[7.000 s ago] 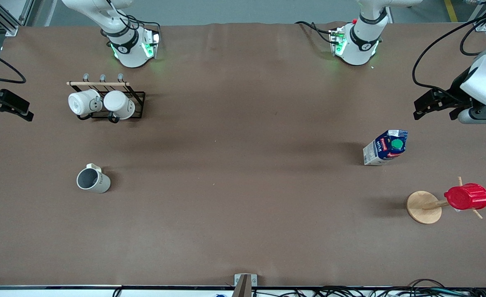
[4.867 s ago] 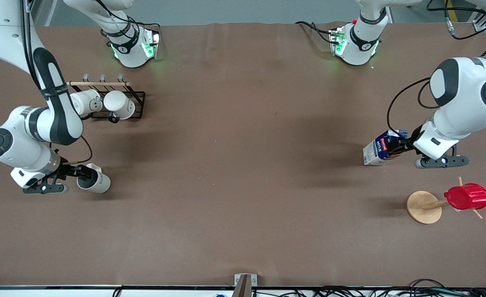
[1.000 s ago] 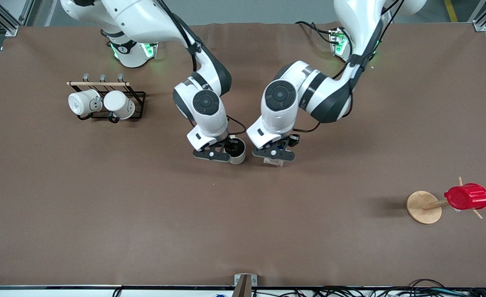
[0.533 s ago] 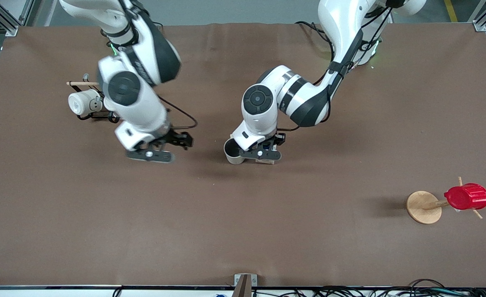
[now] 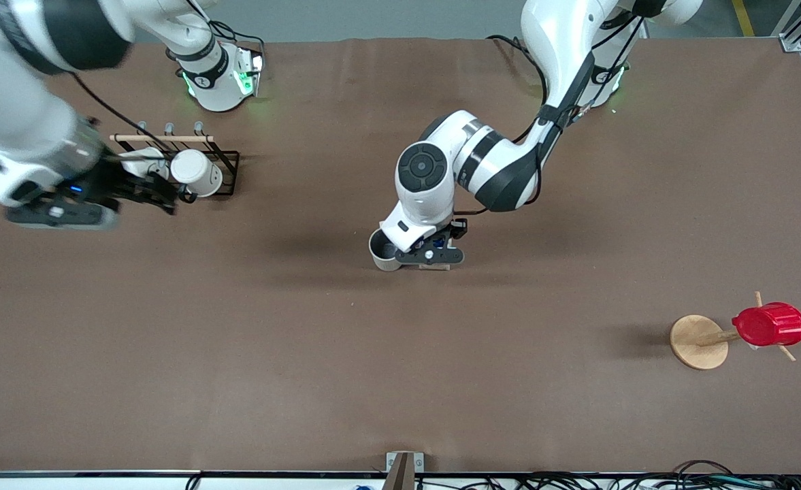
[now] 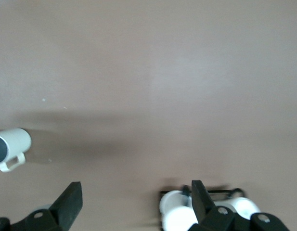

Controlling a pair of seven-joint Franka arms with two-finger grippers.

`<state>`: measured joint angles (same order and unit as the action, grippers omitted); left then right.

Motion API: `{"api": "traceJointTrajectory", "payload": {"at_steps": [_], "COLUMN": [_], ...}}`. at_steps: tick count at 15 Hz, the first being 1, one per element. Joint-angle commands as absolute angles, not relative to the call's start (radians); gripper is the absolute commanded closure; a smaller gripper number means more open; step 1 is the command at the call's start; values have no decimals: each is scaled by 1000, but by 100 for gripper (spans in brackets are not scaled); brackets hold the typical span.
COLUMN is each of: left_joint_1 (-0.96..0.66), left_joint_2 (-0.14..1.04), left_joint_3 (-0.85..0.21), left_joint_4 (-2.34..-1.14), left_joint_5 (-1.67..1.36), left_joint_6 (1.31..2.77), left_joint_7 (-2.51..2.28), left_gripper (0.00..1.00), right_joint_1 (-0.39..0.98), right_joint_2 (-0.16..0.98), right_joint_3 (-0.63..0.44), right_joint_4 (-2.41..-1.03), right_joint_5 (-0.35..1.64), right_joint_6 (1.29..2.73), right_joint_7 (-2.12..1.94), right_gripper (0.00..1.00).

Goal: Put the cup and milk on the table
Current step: 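Release the mug and withdraw the right gripper while the left gripper holds milk, then lower the milk carton beside the mug and open the left gripper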

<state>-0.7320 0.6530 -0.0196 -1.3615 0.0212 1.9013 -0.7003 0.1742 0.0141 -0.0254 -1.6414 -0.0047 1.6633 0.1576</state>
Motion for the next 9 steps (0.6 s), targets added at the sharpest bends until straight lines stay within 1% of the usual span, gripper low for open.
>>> {"api": "traceJointTrajectory", "payload": {"at_steps": [1, 2, 4, 5, 7, 9], "left_joint_1": [-736, -738, -730, -727, -689, -654], "left_joint_2": [661, 651, 588, 551, 471, 378], "left_joint_3": [-14, -14, -14, -11, -12, -14], "left_joint_4": [-1333, -1336, -1339, -1339, -1350, -1396], "left_joint_5": [18, 23, 21, 18, 9, 8], "left_joint_6": [1885, 1882, 1870, 1838, 1749, 1694], "left_joint_7": [-696, -686, -672, -670, -663, -622], "left_gripper": [11, 0, 0, 0, 0, 0], "right_joint_1": [56, 22, -12, -17, -31, -28], "right_joint_2": [-3, -2, 2, 3, 9, 11], "right_joint_3": [-6, -6, -5, -6, -6, -6], "right_joint_4": [-1585, -1572, -1569, -1563, -1504, -1506], "right_joint_5": [-11, -9, -6, -14, -15, -14], "right_joint_6": [1591, 1586, 1592, 1591, 1572, 1543], "right_joint_7": [33, 0, -26, -29, -28, -25], "right_gripper": [0, 0, 0, 0, 0, 0]}}
